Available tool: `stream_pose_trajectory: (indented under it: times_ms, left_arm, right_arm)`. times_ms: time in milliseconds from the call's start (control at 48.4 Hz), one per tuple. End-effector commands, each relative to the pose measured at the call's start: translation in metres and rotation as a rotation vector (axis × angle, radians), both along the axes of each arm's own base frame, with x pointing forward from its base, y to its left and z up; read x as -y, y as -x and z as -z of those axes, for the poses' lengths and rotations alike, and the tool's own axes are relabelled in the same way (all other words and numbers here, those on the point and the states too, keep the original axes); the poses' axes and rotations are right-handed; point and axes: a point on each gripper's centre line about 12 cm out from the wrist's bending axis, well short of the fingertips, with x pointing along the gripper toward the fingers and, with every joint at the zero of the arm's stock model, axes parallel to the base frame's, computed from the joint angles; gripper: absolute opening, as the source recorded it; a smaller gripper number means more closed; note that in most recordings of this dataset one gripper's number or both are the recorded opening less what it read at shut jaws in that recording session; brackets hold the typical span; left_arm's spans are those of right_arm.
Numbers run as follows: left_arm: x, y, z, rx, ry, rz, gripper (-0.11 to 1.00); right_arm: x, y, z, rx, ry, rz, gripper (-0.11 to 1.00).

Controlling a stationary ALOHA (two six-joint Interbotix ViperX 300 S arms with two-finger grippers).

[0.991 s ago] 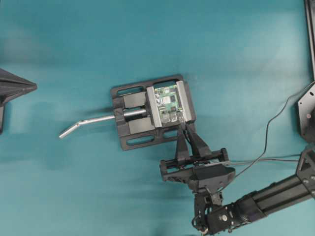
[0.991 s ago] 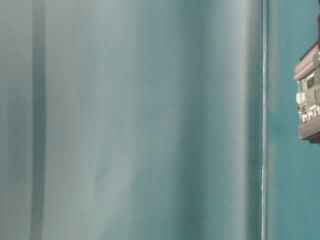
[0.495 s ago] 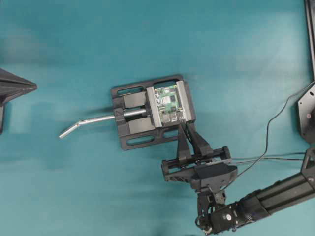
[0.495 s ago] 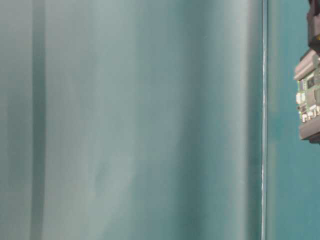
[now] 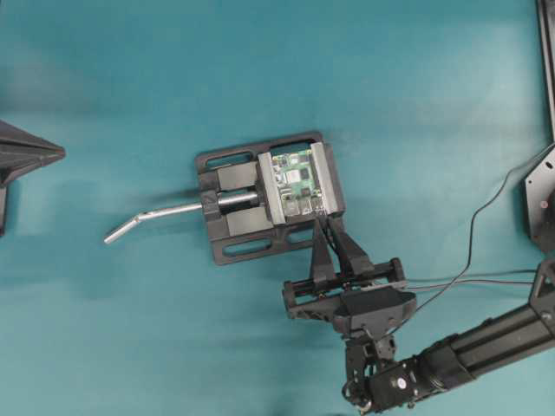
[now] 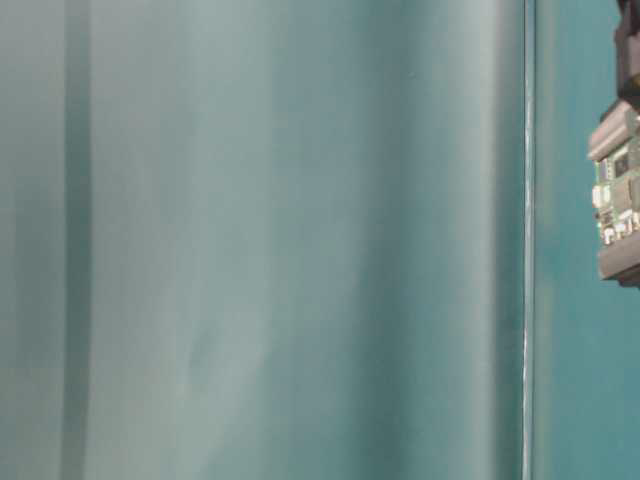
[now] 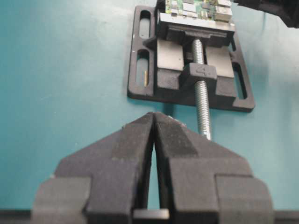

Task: Insert the USB into the fixed PCB.
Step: 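Align the plug with the right USB port and push it in, then press the plug further into the USB port with the right gripper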

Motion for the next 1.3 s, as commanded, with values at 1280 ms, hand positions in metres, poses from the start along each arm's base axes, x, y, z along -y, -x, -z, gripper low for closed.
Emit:
stream_pose_trajectory:
  times_ms: [1280]
  left_arm:
    - [-0.001, -0.002, -0.010, 0.023, -0.002, -0.005, 0.00]
  right_arm:
    - [0.044, -0.021, -0.008, 0.019, 0.040, 0.069, 0.18]
